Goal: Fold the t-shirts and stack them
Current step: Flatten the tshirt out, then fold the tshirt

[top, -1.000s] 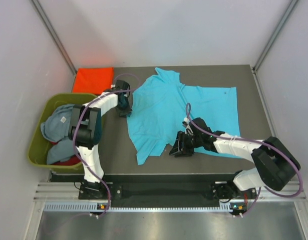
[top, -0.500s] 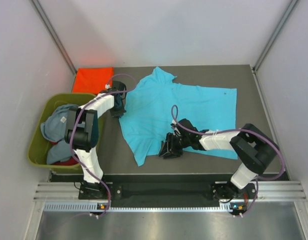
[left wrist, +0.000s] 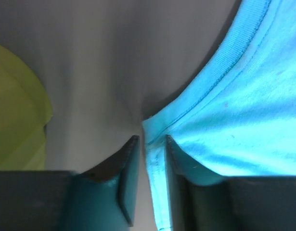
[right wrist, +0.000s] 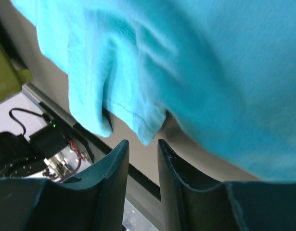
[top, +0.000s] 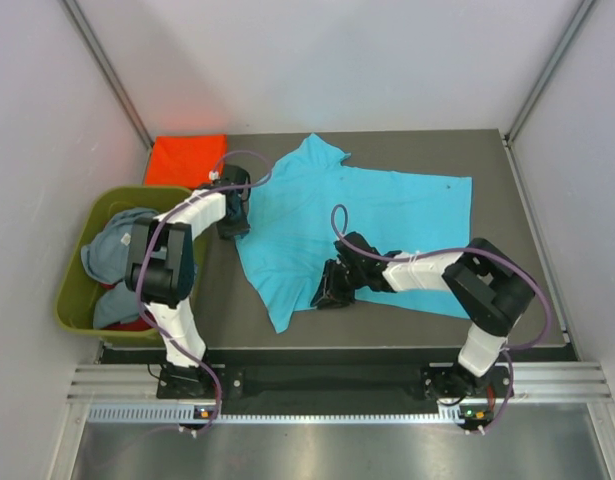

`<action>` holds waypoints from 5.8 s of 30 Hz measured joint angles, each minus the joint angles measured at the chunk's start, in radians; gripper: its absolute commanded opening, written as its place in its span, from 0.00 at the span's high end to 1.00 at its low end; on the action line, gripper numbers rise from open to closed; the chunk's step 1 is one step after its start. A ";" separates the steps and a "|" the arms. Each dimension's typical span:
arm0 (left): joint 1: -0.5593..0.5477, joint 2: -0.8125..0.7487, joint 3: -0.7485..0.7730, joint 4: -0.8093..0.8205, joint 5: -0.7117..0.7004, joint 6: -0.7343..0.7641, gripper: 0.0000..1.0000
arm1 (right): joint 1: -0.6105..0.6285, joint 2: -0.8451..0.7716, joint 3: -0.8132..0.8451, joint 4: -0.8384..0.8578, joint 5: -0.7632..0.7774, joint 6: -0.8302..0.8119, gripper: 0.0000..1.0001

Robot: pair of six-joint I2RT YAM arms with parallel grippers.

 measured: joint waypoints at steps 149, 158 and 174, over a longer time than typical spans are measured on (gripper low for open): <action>-0.462 -0.698 -0.287 -0.221 0.093 -0.069 1.00 | -1.271 -0.548 -0.148 -0.874 0.533 -0.399 1.00; -0.462 -0.699 -0.287 -0.221 0.139 -0.070 1.00 | -1.247 -0.521 -0.103 -0.891 0.581 -0.443 1.00; -0.419 -0.311 0.175 -0.192 -0.009 -0.019 1.00 | -1.059 -0.250 0.161 -0.859 0.558 -0.539 1.00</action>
